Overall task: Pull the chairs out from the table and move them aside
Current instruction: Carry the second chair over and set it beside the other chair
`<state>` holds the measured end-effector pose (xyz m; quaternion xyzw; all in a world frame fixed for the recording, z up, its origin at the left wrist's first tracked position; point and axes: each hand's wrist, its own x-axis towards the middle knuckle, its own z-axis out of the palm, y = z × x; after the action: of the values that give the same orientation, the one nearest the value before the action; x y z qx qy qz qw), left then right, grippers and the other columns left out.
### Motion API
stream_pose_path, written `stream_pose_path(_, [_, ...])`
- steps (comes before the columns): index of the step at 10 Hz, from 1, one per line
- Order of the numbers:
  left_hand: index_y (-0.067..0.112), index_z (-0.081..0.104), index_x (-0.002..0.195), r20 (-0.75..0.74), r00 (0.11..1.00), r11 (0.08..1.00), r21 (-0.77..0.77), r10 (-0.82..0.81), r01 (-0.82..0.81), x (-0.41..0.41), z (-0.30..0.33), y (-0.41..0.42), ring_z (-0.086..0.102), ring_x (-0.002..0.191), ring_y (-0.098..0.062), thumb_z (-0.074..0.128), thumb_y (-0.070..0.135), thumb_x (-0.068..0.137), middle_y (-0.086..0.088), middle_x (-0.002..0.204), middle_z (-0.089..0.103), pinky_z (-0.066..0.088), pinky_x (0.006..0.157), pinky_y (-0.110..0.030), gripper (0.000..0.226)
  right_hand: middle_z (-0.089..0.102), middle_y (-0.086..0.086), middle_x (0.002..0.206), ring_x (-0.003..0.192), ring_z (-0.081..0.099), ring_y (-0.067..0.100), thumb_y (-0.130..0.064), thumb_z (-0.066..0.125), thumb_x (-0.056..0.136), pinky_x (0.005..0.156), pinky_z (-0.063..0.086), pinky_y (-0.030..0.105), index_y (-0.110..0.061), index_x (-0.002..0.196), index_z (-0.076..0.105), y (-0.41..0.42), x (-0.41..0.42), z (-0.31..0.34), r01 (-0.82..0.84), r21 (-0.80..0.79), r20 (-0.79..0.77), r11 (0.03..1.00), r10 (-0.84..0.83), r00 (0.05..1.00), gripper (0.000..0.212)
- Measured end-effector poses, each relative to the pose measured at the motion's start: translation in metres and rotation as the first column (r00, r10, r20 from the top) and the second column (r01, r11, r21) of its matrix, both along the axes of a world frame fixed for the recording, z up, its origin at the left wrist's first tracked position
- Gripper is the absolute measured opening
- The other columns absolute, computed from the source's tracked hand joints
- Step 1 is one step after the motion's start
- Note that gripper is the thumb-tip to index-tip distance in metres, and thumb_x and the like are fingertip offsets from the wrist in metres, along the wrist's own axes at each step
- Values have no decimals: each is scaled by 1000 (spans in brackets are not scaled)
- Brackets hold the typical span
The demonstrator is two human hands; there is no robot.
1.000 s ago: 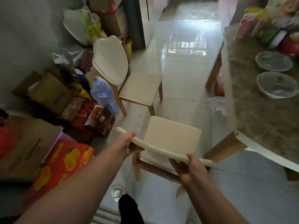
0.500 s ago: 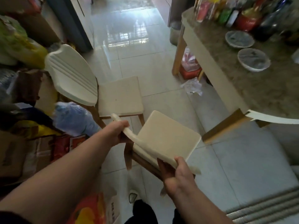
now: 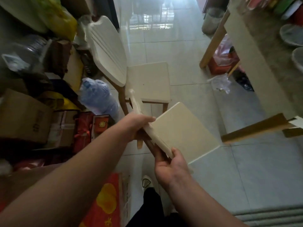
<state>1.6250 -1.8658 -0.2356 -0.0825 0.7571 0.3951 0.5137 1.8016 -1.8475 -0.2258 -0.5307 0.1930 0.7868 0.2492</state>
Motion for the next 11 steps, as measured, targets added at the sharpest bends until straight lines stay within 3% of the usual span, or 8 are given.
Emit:
stream_pose_path(3, [-2,51,128,-161,958,971,20,237,-237,22,-9,-57,69,76,-36,68,6,89,-21,94,64,55,36,-36,44,69,27,123,110,69,40,-22,60,98,98,55,49,-2,134,55,-49,1,1,-83,13,-9,996,83,997,41])
stream_pose_path(5, [2,49,117,-307,922,968,-15,236,-252,19,-2,-55,63,66,-33,71,4,87,-21,91,61,46,24,-32,37,70,36,106,99,71,48,-33,54,99,92,58,50,3,124,50,-70,15,12,-285,60,-229,957,291,929,44])
stream_pose_path(6, [3,47,110,-346,924,980,-50,166,-194,5,-1,-51,62,66,-32,70,6,89,-24,102,61,46,26,-30,32,77,20,87,76,77,31,-25,56,95,64,63,39,-11,113,65,-56,24,16,-531,523,19,667,613,790,25])
stream_pose_path(7, [4,49,114,-367,928,988,-115,58,-107,-17,7,-50,64,75,-36,70,9,91,-21,99,59,52,33,-34,32,53,-6,144,129,53,20,-51,64,76,97,52,43,-46,145,34,-38,33,-12,-713,375,922,-593,315,223,75])
stream_pose_path(8, [-3,53,128,-455,881,976,-217,-129,31,-41,8,-50,65,102,-41,72,14,89,-21,112,60,60,74,-47,46,-8,8,171,154,12,36,-50,67,79,121,25,48,-38,155,-21,-54,4,-36,-536,-26,938,-844,164,-305,117])
stream_pose_path(9, [-2,58,129,-523,802,950,-258,-289,174,-63,8,-58,61,96,-30,71,17,89,-14,108,62,49,70,-35,46,-2,14,171,149,27,39,-20,59,84,117,31,44,-31,157,-18,-94,-31,-49,-644,112,927,-757,313,-207,107])
stream_pose_path(10, [5,59,125,-541,775,943,-232,-328,237,-92,6,-68,59,86,-21,73,14,89,-1,94,60,46,66,-30,39,-1,17,170,153,17,36,-17,56,82,120,25,43,-25,157,-19,-113,-61,-56,-674,157,913,-722,366,-178,107])
stream_pose_path(11, [10,58,119,-529,796,955,-202,-294,219,-114,0,-80,64,96,-28,74,14,88,-4,96,61,55,79,-42,35,-5,12,170,153,15,37,-18,56,83,119,24,45,-26,155,-23,-121,-85,-62,-667,154,894,-728,390,-219,107])
